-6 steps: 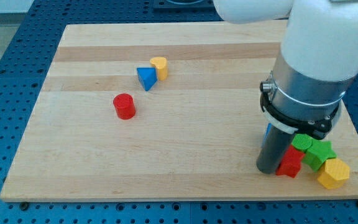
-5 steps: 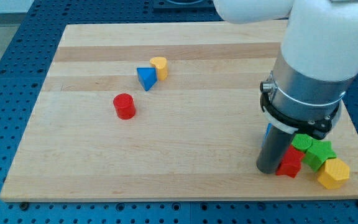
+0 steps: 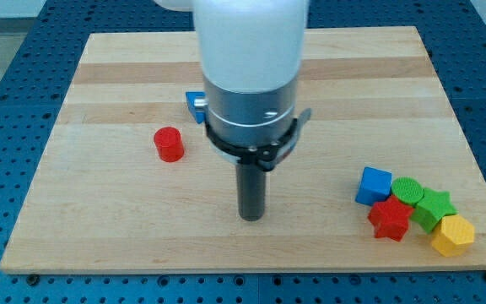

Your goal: Push the red circle into the blue cube

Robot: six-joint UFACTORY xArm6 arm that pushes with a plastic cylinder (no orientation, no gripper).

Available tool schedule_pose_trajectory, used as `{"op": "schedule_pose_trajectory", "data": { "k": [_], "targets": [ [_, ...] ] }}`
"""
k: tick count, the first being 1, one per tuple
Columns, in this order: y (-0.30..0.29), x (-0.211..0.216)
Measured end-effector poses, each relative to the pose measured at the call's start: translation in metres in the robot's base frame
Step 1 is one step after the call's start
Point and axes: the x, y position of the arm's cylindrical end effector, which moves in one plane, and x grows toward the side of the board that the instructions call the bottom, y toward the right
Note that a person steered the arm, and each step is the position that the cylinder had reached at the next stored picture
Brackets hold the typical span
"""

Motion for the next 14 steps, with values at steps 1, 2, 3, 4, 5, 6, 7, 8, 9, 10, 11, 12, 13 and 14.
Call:
{"op": "schedule_pose_trajectory", "data": {
  "k": [1,2,3,4,5,6,7,8,9,10,11,12,13,14],
  "targets": [
    [-0.019,-0.004],
    [-0.037,-0.007],
    [-0.052,-0.009],
    [-0.066,-0.012],
    [-0.078,-0.015],
    [-0.09,-0.021],
    [-0.11,-0.03],
    [-0.128,-0.042],
    [-0.142,-0.058],
    [-0.143,-0.102],
    [-0.143,-0.106],
    [-0.136,-0.106],
    [-0.105,-0.106],
    [-0.082,-0.106]
  ]
}}
